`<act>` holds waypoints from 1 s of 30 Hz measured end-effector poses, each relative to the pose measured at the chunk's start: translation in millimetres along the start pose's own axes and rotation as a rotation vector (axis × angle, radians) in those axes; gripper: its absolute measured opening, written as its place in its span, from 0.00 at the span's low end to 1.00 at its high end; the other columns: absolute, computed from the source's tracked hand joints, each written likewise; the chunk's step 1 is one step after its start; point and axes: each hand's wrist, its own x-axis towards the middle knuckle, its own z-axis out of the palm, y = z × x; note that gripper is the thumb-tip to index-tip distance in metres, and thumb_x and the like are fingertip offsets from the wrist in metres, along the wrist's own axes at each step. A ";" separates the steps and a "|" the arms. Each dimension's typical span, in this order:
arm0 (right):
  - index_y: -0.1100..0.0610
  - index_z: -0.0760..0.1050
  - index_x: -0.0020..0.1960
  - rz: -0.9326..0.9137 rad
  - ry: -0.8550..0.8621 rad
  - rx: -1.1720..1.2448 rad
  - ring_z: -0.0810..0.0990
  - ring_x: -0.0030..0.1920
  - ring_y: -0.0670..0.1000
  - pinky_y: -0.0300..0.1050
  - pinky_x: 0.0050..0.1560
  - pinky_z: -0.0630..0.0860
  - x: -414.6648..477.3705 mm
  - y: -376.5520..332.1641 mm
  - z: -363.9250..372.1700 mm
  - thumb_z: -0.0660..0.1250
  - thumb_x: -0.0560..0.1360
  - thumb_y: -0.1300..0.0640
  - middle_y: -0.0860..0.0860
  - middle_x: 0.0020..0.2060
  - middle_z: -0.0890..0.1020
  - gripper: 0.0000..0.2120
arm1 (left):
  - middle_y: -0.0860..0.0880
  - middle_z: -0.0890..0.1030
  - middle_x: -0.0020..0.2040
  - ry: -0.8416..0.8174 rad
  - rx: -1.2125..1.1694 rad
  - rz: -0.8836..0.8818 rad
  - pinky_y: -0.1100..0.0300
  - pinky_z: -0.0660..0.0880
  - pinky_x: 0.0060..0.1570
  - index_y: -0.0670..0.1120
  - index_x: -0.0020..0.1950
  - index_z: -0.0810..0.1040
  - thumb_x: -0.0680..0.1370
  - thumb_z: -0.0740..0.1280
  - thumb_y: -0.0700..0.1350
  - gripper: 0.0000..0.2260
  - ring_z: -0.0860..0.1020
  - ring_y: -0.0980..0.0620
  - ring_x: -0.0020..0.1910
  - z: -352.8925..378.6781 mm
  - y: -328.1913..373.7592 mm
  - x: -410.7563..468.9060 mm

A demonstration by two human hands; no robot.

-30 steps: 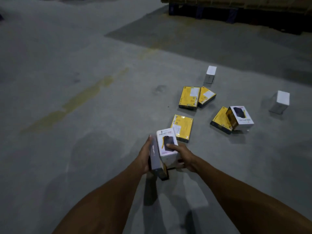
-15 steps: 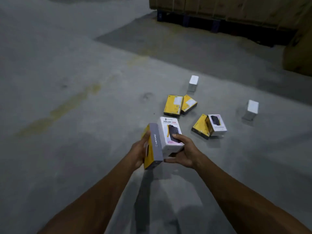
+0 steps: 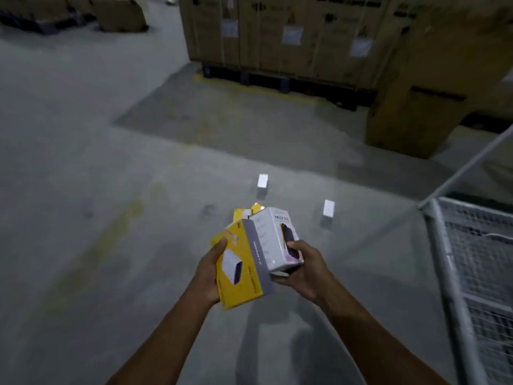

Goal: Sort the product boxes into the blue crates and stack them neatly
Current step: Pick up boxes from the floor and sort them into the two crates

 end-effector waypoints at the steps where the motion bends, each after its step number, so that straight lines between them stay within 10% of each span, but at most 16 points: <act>1: 0.52 0.77 0.60 -0.016 0.018 0.004 0.81 0.49 0.59 0.56 0.43 0.80 -28.1 -14.8 12.2 0.68 0.67 0.58 0.55 0.52 0.82 0.21 | 0.37 0.80 0.62 -0.005 0.013 -0.006 0.39 0.79 0.50 0.43 0.61 0.83 0.55 0.85 0.53 0.37 0.82 0.36 0.56 26.4 9.1 -19.2; 8: 0.57 0.80 0.56 -0.164 0.112 0.084 0.80 0.53 0.62 0.67 0.58 0.76 -212.2 -84.4 83.2 0.68 0.69 0.56 0.58 0.51 0.83 0.16 | 0.38 0.78 0.65 -0.093 0.100 -0.057 0.39 0.79 0.52 0.44 0.66 0.80 0.59 0.83 0.55 0.38 0.81 0.36 0.57 188.0 47.2 -143.3; 12: 0.57 0.78 0.57 -0.242 0.178 0.155 0.84 0.47 0.59 0.59 0.48 0.81 -287.1 -103.6 98.5 0.65 0.73 0.55 0.57 0.48 0.85 0.14 | 0.37 0.75 0.69 -0.141 0.195 -0.088 0.37 0.75 0.59 0.44 0.72 0.74 0.70 0.76 0.55 0.34 0.77 0.35 0.63 255.9 55.0 -182.5; 18: 0.51 0.78 0.62 -0.369 0.215 0.202 0.82 0.53 0.60 0.56 0.53 0.77 -358.0 -121.8 97.0 0.67 0.73 0.45 0.58 0.55 0.84 0.20 | 0.39 0.81 0.60 -0.130 0.372 -0.076 0.40 0.72 0.64 0.45 0.57 0.84 0.81 0.63 0.52 0.15 0.80 0.38 0.59 340.5 46.0 -205.6; 25: 0.56 0.76 0.65 -0.463 0.286 0.280 0.83 0.45 0.60 0.61 0.58 0.77 -412.8 -128.7 59.0 0.71 0.68 0.41 0.61 0.51 0.81 0.30 | 0.40 0.84 0.55 -0.220 0.528 -0.129 0.47 0.80 0.50 0.44 0.62 0.80 0.83 0.59 0.54 0.18 0.84 0.41 0.50 415.2 -4.4 -206.3; 30: 0.59 0.78 0.64 -0.542 0.333 0.386 0.80 0.56 0.63 0.68 0.64 0.72 -456.0 -138.9 13.4 0.68 0.70 0.40 0.63 0.55 0.81 0.29 | 0.39 0.78 0.66 -0.255 0.529 -0.208 0.43 0.74 0.62 0.45 0.72 0.73 0.80 0.62 0.58 0.25 0.77 0.37 0.64 451.9 -56.9 -179.9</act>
